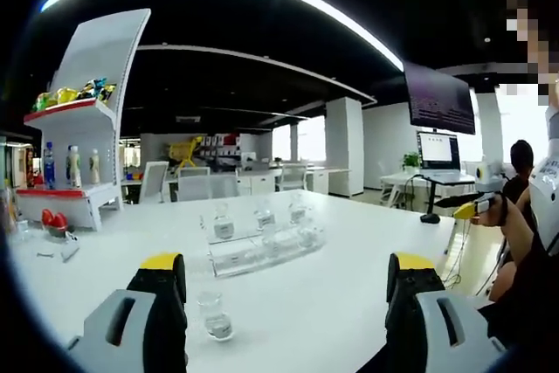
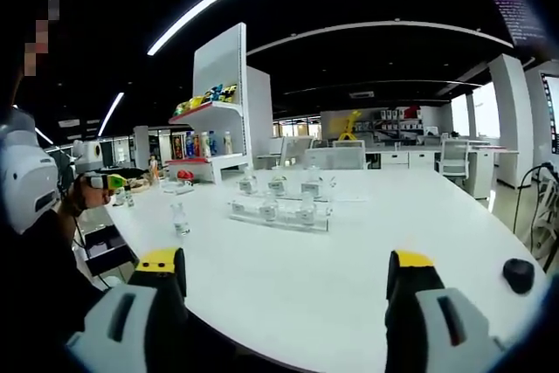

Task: Identify the label on the chemical reagent bottle, grasp the chemical reagent bottle, and place it in the designated position on the reagent rack

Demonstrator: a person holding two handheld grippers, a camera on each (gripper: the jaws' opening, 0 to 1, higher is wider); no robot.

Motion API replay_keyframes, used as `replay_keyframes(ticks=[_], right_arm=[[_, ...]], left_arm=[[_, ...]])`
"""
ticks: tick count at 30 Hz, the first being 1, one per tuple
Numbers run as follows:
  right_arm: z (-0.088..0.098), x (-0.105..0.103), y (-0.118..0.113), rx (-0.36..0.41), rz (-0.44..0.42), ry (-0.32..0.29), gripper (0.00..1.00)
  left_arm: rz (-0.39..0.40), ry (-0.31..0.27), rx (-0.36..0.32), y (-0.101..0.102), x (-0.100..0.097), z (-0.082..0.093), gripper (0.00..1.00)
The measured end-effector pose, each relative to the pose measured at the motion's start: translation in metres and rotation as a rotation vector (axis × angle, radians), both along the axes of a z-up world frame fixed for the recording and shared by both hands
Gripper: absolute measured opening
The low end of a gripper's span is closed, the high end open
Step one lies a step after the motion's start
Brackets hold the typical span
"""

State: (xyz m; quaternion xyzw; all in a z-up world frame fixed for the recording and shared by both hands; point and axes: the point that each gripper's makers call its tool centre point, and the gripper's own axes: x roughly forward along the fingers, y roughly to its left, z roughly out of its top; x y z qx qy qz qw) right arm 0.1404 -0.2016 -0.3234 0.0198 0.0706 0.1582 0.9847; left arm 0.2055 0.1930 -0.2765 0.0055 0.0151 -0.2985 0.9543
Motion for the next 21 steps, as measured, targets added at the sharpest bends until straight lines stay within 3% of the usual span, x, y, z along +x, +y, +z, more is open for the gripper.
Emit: replay_keyframes(ticks=[6, 21], right_arm=[[0.000, 0.000, 0.003, 0.009, 0.010, 0.001, 0.92], [-0.001, 0.001, 0.009, 0.001, 0.023, 0.006, 0.92]], left_arm=[[-0.011, 0.030, 0.011, -0.002, 0.001, -0.008, 0.95], [0.072, -0.044, 0.013, 0.016, 0.010, 0.002, 0.94]])
